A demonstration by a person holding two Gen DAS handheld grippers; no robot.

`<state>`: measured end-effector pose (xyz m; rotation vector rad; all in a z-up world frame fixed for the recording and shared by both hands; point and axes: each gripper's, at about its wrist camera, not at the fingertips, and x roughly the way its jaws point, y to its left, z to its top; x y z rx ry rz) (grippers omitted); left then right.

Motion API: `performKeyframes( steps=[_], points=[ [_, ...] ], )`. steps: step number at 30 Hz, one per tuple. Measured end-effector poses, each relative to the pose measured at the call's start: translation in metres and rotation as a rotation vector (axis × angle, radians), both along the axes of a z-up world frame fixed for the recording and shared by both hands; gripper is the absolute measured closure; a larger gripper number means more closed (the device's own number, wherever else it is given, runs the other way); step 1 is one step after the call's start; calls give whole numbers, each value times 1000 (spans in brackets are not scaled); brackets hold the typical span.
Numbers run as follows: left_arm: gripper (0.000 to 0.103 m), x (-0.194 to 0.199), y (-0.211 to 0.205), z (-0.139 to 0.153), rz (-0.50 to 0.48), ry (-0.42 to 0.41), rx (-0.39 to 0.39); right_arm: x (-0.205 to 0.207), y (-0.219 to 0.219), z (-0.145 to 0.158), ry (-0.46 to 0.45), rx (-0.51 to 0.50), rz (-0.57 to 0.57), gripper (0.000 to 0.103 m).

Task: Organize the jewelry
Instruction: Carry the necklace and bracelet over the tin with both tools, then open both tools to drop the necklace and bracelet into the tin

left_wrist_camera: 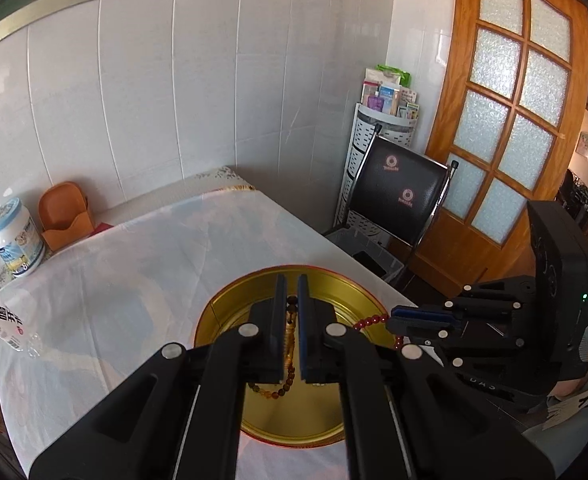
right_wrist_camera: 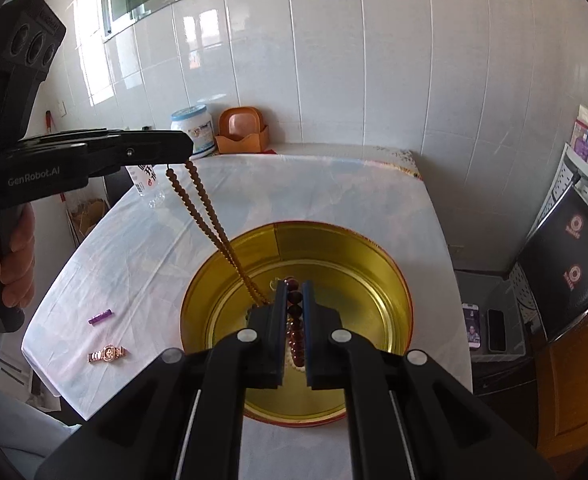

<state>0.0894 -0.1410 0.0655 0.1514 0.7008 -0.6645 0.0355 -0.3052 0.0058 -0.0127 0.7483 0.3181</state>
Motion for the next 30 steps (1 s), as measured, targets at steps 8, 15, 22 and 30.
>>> performKeyframes(
  steps=[8,15,22,30],
  points=[
    [98,-2,-12,-61,-77,149,87,17,0,-52,218,7,36,95],
    [98,10,-12,-128,-57,332,156,25,6,-77,307,-5,48,95],
    [98,15,-13,-137,-65,345,177,31,10,-82,324,-1,53,95],
    [98,17,-19,-146,-74,355,221,34,18,-91,345,-23,56,95]
  ],
)
